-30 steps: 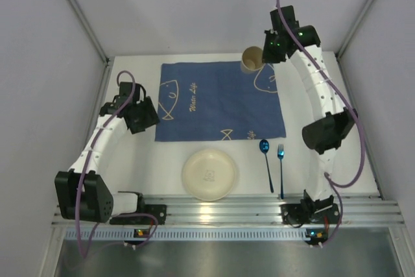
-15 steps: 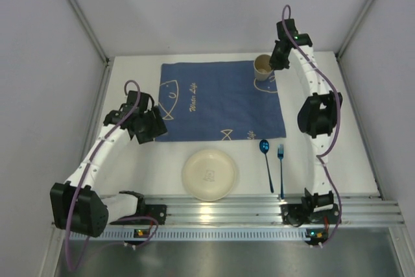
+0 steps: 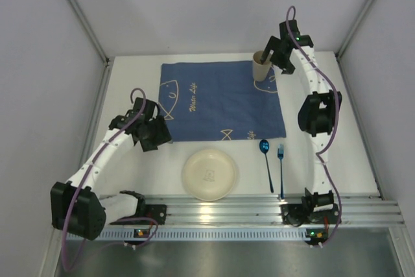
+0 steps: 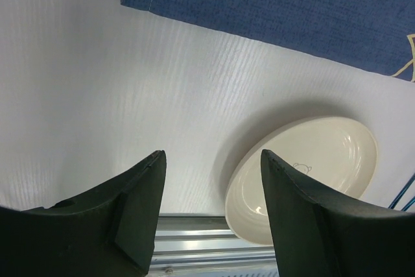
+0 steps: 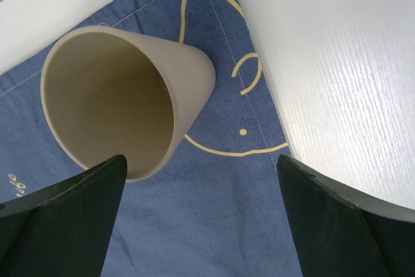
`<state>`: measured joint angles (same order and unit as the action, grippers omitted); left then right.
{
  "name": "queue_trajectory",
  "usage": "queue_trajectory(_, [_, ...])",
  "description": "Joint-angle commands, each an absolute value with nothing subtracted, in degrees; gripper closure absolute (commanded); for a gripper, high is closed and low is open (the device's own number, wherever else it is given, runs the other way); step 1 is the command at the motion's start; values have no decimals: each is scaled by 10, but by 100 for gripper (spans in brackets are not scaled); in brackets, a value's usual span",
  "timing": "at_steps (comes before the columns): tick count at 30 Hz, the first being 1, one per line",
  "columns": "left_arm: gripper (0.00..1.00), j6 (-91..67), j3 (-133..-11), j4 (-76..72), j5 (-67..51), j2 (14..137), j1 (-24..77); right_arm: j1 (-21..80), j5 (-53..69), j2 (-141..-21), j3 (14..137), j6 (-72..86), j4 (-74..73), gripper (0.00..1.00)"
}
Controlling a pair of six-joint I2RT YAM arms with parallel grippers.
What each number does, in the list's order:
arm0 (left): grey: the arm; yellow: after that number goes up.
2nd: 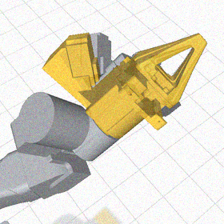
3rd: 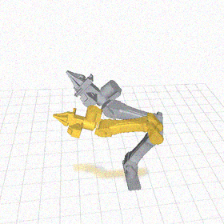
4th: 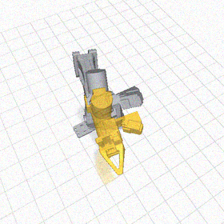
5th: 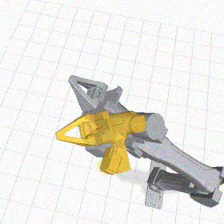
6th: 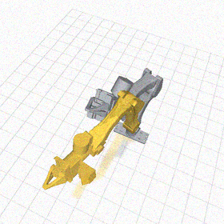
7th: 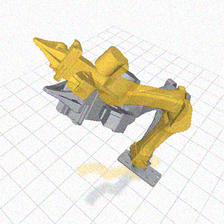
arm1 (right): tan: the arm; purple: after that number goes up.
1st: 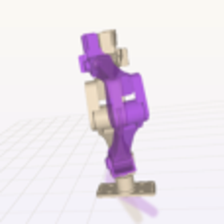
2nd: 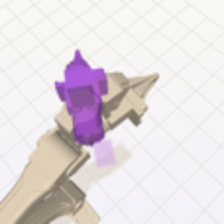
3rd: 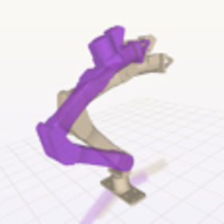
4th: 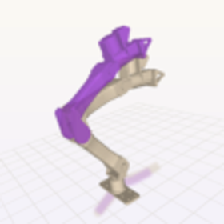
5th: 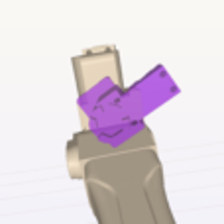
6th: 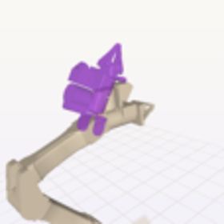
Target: Set the dinner table for one person
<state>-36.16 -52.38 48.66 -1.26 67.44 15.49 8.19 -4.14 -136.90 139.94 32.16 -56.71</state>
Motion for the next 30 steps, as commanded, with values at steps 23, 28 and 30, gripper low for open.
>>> queue_trajectory(23, [39, -326, -428, 278, -166, 791, 236, 69, 91, -1010, 1124, 331, -455, 0])
queue_trajectory(28, [53, -309, -430, 245, -185, 848, 249, 70, 61, -907, 989, 305, -466, 0])
queue_trajectory(30, [67, -306, -427, 234, -200, 868, 255, 70, 51, -871, 939, 293, -474, 0])
